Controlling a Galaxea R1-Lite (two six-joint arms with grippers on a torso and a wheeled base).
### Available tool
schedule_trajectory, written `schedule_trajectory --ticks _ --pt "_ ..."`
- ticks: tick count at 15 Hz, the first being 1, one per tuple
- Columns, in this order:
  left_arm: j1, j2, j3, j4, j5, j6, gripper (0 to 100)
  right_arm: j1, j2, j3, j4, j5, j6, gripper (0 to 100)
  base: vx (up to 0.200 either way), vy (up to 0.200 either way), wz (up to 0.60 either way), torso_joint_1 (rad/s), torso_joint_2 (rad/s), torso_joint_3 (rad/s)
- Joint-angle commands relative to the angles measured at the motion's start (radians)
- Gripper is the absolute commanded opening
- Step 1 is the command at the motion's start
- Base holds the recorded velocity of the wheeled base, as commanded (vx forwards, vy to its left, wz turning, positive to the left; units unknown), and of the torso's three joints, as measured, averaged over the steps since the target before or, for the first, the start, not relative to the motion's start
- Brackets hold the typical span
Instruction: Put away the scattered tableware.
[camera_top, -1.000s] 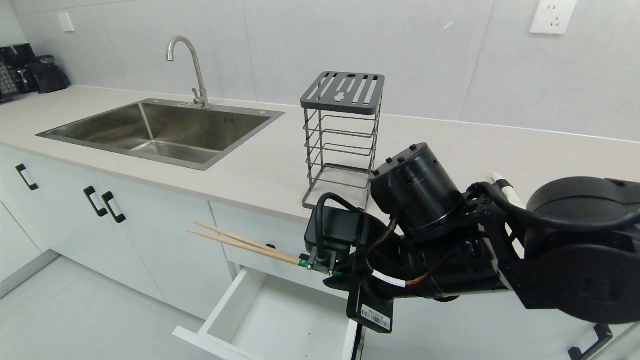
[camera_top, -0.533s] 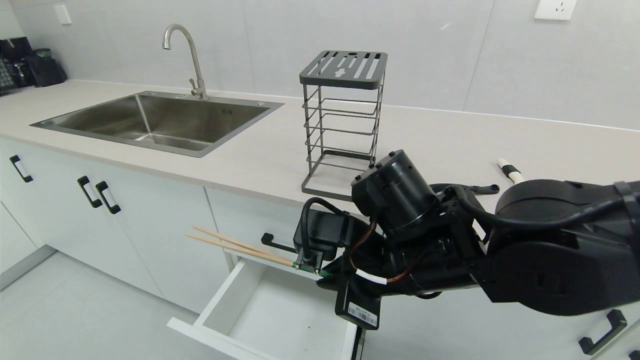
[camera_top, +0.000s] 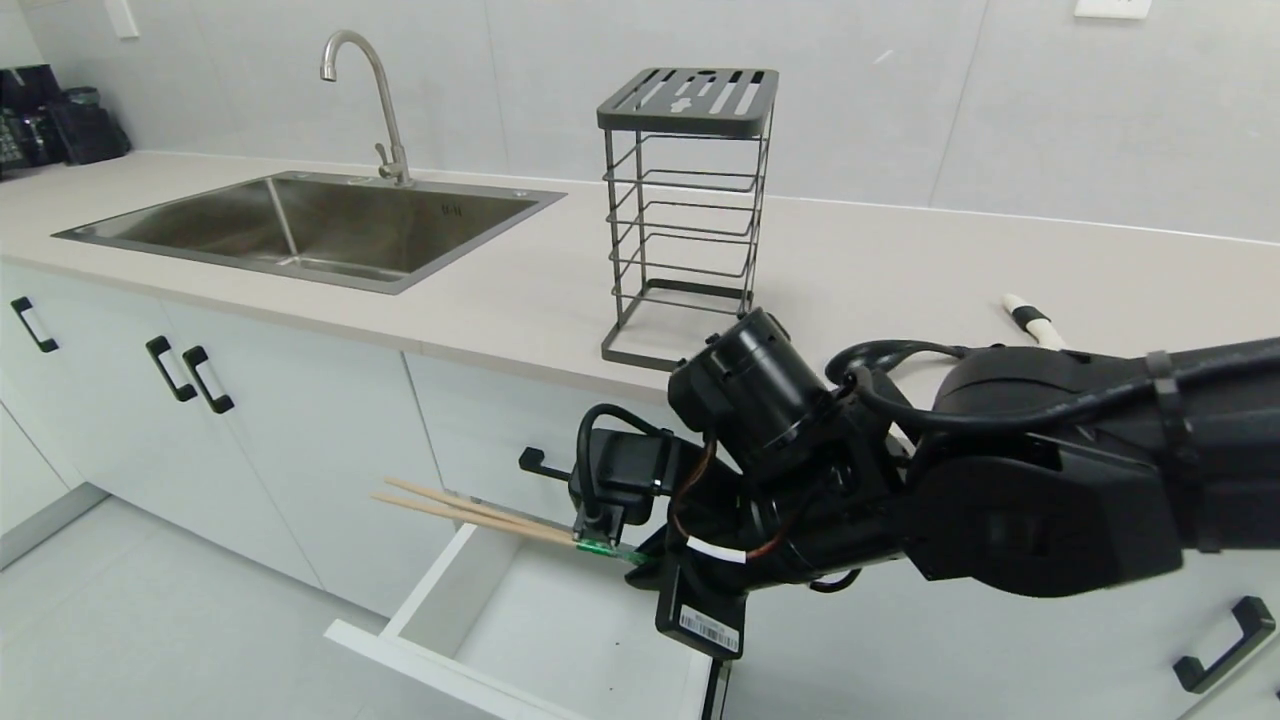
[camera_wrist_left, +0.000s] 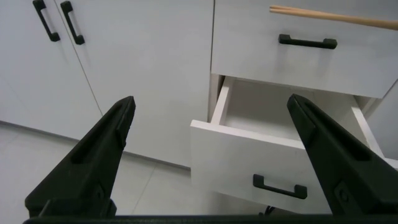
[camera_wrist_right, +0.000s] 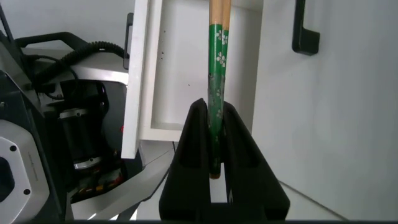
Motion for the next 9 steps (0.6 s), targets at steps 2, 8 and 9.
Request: schedule_trajectory --ticks 2,8,9 --pt "0.000 0.001 0.000 -0.001 0.000 0.001 100 0.000 0.060 -0.077 0.036 0.006 -0.001 0 0.000 0.000 0.00 -0.183 0.28 0.124" --pt "0.000 0.001 0.000 -0.001 0.000 -0.001 100 0.001 0.111 -0.151 0.120 0.020 -0.004 0 0.000 0.000 0.00 -0.081 0.13 0.067" --pt "0.000 0.001 0.000 -0.001 0.000 -0.001 100 0.001 0.115 -0.151 0.120 0.020 -0.004 0 0.000 0.000 0.00 -0.203 0.28 0.129"
